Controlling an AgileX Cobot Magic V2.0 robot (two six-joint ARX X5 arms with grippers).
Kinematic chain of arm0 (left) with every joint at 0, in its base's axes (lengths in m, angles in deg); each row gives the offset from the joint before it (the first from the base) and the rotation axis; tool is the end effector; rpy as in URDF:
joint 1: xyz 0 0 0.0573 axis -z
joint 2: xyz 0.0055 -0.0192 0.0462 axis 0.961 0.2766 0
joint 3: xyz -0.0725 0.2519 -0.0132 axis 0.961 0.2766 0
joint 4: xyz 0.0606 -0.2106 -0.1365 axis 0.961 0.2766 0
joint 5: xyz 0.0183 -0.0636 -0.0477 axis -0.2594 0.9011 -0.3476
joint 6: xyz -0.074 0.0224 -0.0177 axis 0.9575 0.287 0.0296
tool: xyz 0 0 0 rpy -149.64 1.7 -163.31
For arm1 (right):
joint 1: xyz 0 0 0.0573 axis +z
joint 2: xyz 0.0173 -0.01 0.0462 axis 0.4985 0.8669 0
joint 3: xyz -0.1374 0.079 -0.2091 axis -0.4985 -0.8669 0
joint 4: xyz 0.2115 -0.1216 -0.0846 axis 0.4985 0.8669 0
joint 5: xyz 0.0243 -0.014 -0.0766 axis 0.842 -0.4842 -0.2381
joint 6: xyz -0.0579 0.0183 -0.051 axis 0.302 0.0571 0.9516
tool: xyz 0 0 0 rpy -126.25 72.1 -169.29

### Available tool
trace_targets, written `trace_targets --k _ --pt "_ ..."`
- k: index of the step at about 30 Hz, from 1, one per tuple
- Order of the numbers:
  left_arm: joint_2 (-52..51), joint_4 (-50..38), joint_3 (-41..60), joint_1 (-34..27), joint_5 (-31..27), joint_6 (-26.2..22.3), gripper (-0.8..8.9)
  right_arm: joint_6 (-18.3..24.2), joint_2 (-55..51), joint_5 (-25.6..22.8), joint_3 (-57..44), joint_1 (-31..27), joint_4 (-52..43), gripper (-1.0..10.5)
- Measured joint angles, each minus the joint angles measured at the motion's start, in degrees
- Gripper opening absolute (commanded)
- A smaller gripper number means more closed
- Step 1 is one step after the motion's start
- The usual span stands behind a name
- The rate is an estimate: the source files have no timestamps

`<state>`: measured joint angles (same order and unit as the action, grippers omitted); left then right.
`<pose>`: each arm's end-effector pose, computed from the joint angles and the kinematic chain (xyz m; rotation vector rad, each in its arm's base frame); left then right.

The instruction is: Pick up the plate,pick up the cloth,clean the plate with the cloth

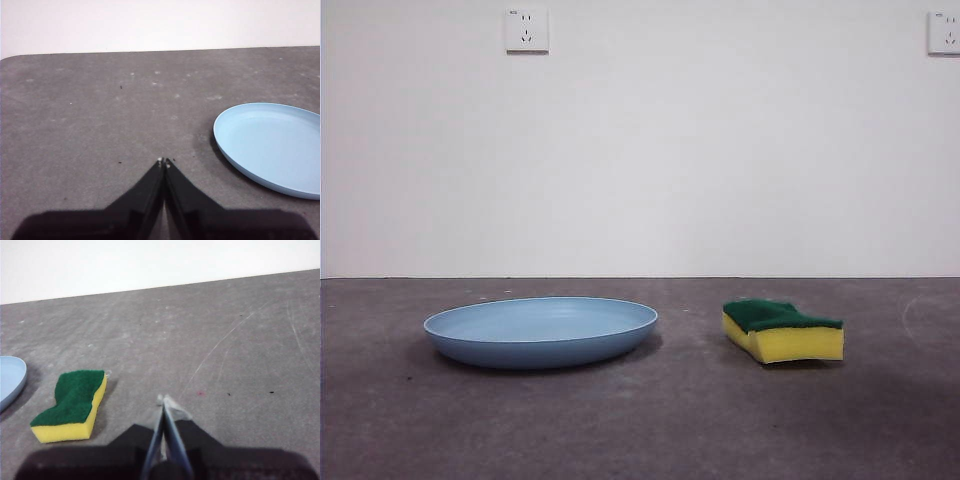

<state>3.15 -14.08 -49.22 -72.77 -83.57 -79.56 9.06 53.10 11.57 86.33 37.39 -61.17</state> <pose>0.1384 -0.0082 0.1459 -0.0125 0.1663 -0.1003 0.1378 0.0181 0.1460 0.0846 0.1695 0.1230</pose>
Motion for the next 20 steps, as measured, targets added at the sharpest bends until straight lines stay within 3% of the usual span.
trace_targets --k 9,16,20 --pt "0.0 0.0 0.0 0.0 0.04 1.66 -0.06 -3.89 0.02 1.14 0.09 0.0 0.28 -0.1" --pt "1.73 4.98 -3.82 0.0 0.46 8.94 -0.06 -9.94 5.44 1.51 5.73 0.0 6.43 -0.1" --pt "6.19 8.31 -8.83 0.0 3.65 13.03 -0.06 -12.09 12.35 3.06 12.48 0.0 10.86 -0.1"
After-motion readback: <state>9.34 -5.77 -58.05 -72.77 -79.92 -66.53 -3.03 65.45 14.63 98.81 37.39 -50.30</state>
